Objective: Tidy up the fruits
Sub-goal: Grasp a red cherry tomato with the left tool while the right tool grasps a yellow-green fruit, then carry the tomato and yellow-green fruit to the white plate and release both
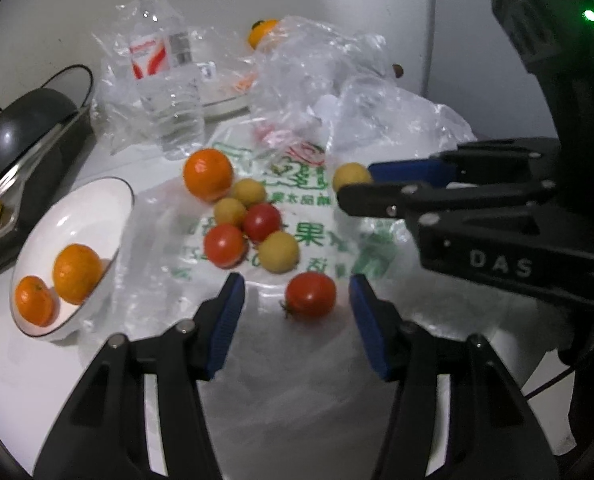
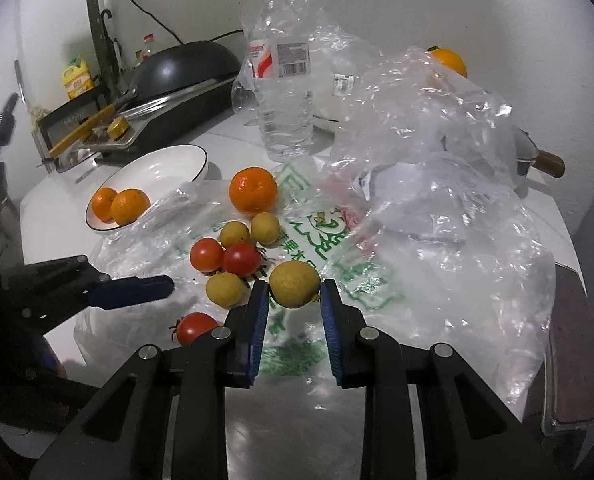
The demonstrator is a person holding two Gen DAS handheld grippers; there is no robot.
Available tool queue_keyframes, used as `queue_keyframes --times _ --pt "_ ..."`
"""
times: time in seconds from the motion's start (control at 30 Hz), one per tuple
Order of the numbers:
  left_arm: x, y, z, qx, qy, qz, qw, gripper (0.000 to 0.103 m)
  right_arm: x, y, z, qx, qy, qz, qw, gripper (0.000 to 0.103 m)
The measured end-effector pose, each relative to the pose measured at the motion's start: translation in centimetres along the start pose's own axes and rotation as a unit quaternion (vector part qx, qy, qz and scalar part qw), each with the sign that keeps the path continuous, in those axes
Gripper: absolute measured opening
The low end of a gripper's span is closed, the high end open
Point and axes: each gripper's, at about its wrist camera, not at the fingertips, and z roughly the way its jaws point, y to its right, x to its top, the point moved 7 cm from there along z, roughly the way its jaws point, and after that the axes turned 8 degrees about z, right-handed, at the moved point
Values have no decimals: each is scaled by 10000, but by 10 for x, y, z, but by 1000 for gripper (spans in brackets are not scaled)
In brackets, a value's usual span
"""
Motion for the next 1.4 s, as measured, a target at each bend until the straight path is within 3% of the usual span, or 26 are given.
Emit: queue_keyframes --times 0.13,0.2,0.77,1.4 --pt "-1 7 5 -99 -87 59 9999 33 -1 4 -3 5 37 62 10000 28" --pt "-1 8 5 -126 -76 72 9999 30 -1 5 -5 12 56 77 10000 28" --pt "5 -8 -13 -140 198 -63 9997 29 -3 -4 -2 -32 1 8 10000 28" --pt "-1 -52 -32 185 399 -239 9987 29 10 -34 8 -25 -29 -149 9999 28"
